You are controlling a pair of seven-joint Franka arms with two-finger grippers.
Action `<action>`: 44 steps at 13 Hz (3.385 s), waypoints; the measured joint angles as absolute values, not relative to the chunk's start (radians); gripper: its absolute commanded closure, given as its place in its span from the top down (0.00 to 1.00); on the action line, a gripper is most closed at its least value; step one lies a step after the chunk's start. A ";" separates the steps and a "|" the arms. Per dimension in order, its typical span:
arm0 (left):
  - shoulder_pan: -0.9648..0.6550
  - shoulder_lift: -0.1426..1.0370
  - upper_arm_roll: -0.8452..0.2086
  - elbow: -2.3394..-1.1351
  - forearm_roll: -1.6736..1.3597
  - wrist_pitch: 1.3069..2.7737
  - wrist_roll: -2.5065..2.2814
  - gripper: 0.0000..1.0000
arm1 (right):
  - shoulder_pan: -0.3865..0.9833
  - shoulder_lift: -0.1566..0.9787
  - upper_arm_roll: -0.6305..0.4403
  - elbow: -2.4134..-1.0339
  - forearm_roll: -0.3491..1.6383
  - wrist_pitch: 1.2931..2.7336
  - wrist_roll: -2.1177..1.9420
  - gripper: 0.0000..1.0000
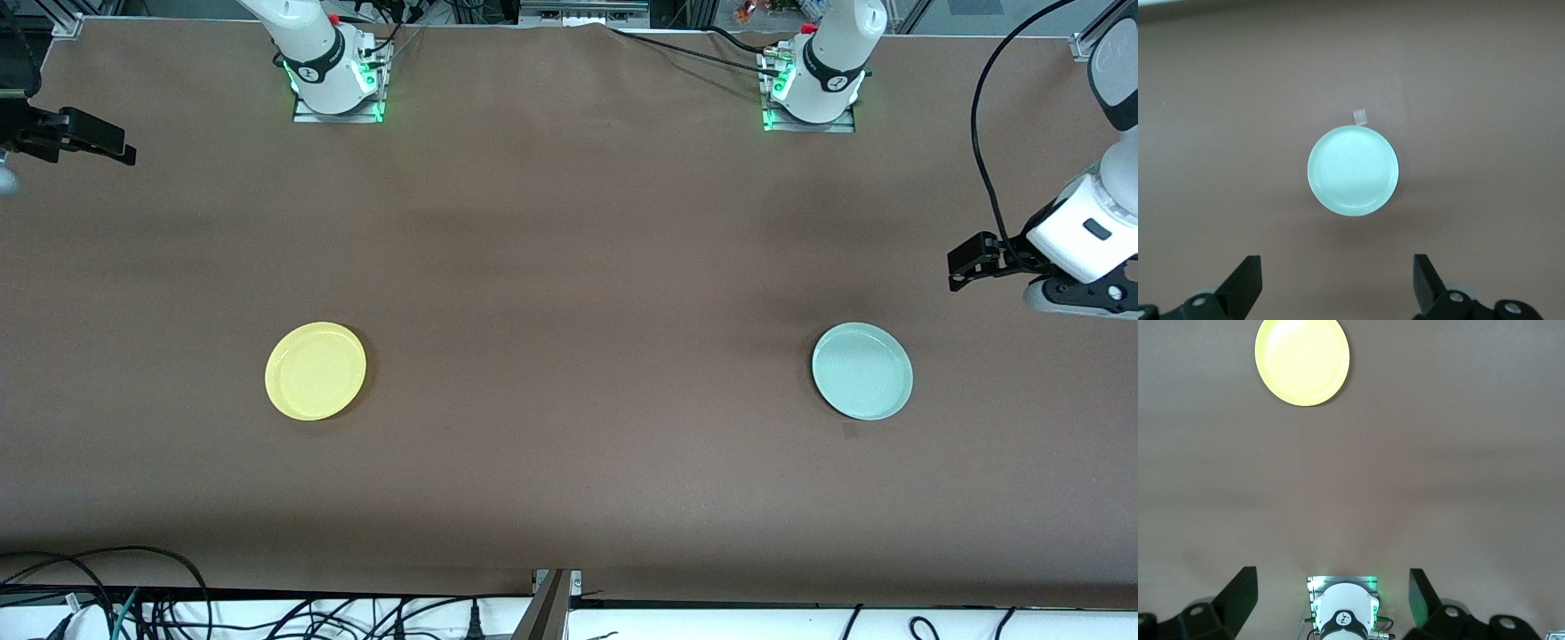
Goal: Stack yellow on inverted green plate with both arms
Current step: 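Move the left gripper down toward the rim of the green plate, then grasp the green plate rim with the left gripper and tilt it up, then carry the green plate on edge toward the table middle with the left gripper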
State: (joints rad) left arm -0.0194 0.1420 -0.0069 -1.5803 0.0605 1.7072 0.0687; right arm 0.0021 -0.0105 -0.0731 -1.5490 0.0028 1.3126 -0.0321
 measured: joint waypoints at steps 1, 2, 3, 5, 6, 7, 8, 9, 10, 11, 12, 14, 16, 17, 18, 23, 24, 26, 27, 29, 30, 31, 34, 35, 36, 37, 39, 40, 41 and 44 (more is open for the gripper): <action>-0.019 0.163 -0.006 -1.581 0.061 1.700 0.069 1.00 | 0.002 -0.011 -0.075 -1.549 0.003 1.313 -0.032 1.00; -0.018 0.192 -0.005 -1.582 0.061 1.699 0.069 1.00 | 0.002 -0.011 -0.076 -1.549 0.003 1.313 -0.032 1.00; -0.017 0.227 -0.004 -1.582 0.061 1.705 0.069 1.00 | 0.002 -0.011 -0.076 -1.548 0.003 1.313 -0.032 1.00; -0.011 0.301 -0.003 -1.581 0.061 1.746 0.070 1.00 | 0.002 -0.010 -0.077 -1.547 0.003 1.313 -0.032 1.00; -0.009 0.337 -0.002 -1.581 0.061 1.774 0.071 1.00 | 0.002 -0.010 -0.078 -1.547 0.003 1.313 -0.032 1.00; -0.006 0.369 0.000 -1.581 0.061 1.803 0.079 1.00 | 0.001 -0.010 -0.079 -1.546 0.003 1.313 -0.032 1.00; 0.003 0.400 0.003 -1.581 0.061 1.837 0.111 1.00 | 0.001 -0.010 -0.079 -1.546 0.003 1.313 -0.032 1.00; 0.021 0.432 0.006 -1.581 0.061 1.879 0.165 1.00 | 0.001 -0.010 -0.079 -1.546 0.003 1.313 -0.032 1.00; 0.046 0.463 0.008 -1.581 0.061 1.924 0.226 1.00 | 0.001 -0.010 -0.079 -1.545 0.003 1.313 -0.032 1.00; 0.072 0.496 0.010 -1.582 0.061 1.963 0.287 1.00 | 0.001 -0.010 -0.079 -1.545 0.003 1.313 -0.032 1.00; 0.092 0.528 0.010 -1.583 0.061 1.998 0.338 1.00 | 0.001 -0.009 -0.079 -1.545 0.003 1.313 -0.032 1.00; 0.121 0.597 0.009 -1.585 0.061 2.057 0.440 1.00 | 0.001 -0.009 -0.080 -1.544 0.003 1.313 -0.032 1.00; 0.142 0.654 0.008 -1.586 0.061 2.106 0.545 1.00 | 0.001 -0.009 -0.083 -1.544 0.003 1.313 -0.032 1.00; 0.148 0.675 0.002 -1.586 0.061 2.121 0.586 1.00 | 0.000 -0.009 -0.085 -1.544 0.003 1.313 -0.032 1.00; 0.150 0.692 -0.007 -1.587 0.061 2.124 0.614 1.00 | 0.000 -0.009 -0.087 -1.544 0.003 1.313 -0.032 1.00; 0.159 0.740 -0.036 -1.587 0.061 2.129 0.731 0.14 | 0.000 -0.009 -0.089 -1.544 0.003 1.313 -0.032 1.00; 0.159 0.740 -0.037 -1.586 0.061 2.130 0.735 0.14 | 0.000 -0.009 -0.089 -1.544 0.003 1.313 -0.032 1.00; 0.159 0.740 -0.037 -1.586 0.061 2.131 0.737 0.14 | 0.000 -0.009 -0.089 -1.544 0.003 1.313 -0.032 1.00; 0.159 0.742 -0.038 -1.586 0.061 2.131 0.737 0.14 | 0.000 -0.009 -0.089 -1.544 0.003 1.313 -0.032 1.00; 0.160 0.747 -0.038 -1.585 0.061 2.131 0.738 0.14 | 0.000 -0.009 -0.089 -1.544 0.003 1.313 -0.032 1.00; 0.160 0.749 -0.039 -1.585 0.060 2.131 0.738 0.14 | 0.000 -0.009 -0.089 -1.544 0.003 1.313 -0.032 1.00; 0.160 0.752 -0.039 -1.586 0.060 2.131 0.738 0.00 | 0.000 -0.009 -0.090 -1.544 0.003 1.313 -0.032 1.00; 0.160 0.750 -0.043 -1.584 0.060 2.121 0.742 0.00 | 0.000 -0.009 -0.090 -1.544 0.003 1.313 -0.032 1.00; 0.160 0.749 -0.044 -1.582 0.060 2.121 0.745 0.00 | 0.000 -0.009 -0.090 -1.544 0.003 1.313 -0.032 1.00; 0.159 0.747 -0.047 -1.577 0.060 2.120 0.749 0.00 | 0.000 -0.009 -0.090 -1.544 0.003 1.313 -0.032 1.00; 0.157 0.739 -0.054 -1.569 0.060 2.108 0.753 0.00 | 0.000 -0.009 -0.090 -1.544 0.003 1.313 -0.032 1.00; 0.119 0.698 -0.067 -1.537 0.067 2.017 0.754 0.00 | 0.000 -0.009 -0.091 -1.544 0.003 1.313 -0.032 1.00; 0.081 0.671 -0.067 -1.519 0.095 1.968 0.747 0.00 | 0.000 -0.009 -0.091 -1.544 0.003 1.313 -0.032 1.00; 0.042 0.643 -0.068 -1.505 0.141 1.929 0.723 0.00 | 0.000 -0.009 -0.092 -1.544 0.003 1.313 -0.032 1.00; -0.073 0.566 -0.071 -1.487 0.264 1.816 0.599 0.00 | 0.000 -0.009 -0.092 -1.544 0.003 1.313 -0.032 1.00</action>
State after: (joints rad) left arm -0.0735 0.5659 -0.0713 -1.4867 0.2643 1.8165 0.5985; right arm -0.0001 -0.0087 -0.0920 -1.5439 0.0029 1.3134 -0.0321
